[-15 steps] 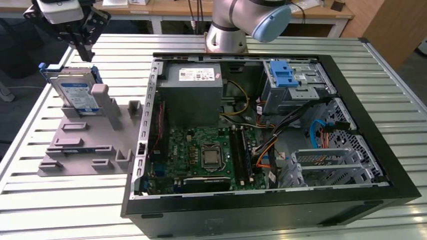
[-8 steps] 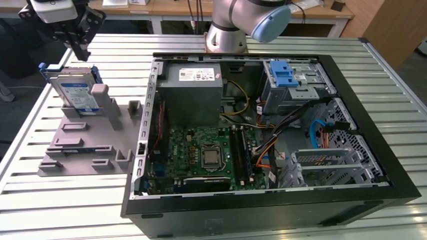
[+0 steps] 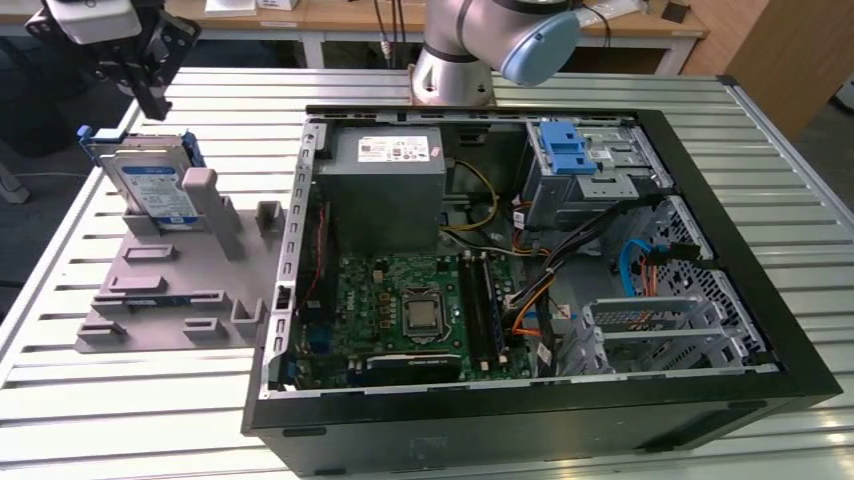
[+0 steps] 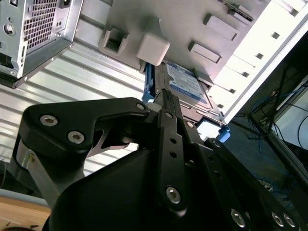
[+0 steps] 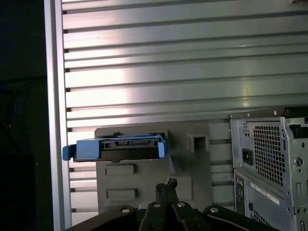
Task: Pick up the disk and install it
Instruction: 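Reach for the disk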
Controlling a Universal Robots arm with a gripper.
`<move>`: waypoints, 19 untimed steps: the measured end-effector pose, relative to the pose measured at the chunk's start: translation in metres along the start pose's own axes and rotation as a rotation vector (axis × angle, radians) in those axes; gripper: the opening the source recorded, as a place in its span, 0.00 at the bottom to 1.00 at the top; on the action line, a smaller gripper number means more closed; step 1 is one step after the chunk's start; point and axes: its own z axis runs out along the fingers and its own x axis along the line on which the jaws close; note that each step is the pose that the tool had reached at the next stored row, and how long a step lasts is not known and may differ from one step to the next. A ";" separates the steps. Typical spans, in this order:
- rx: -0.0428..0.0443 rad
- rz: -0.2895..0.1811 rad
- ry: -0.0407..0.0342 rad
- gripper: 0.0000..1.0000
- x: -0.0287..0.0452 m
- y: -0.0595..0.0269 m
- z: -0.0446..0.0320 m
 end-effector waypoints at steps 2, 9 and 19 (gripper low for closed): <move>0.0000 0.000 0.0000 0.11 0.0022 0.0010 0.0002; 0.0000 0.000 -0.0002 0.11 0.0105 0.0034 0.0011; 0.0000 0.000 -0.0002 0.11 0.0220 0.0073 0.0023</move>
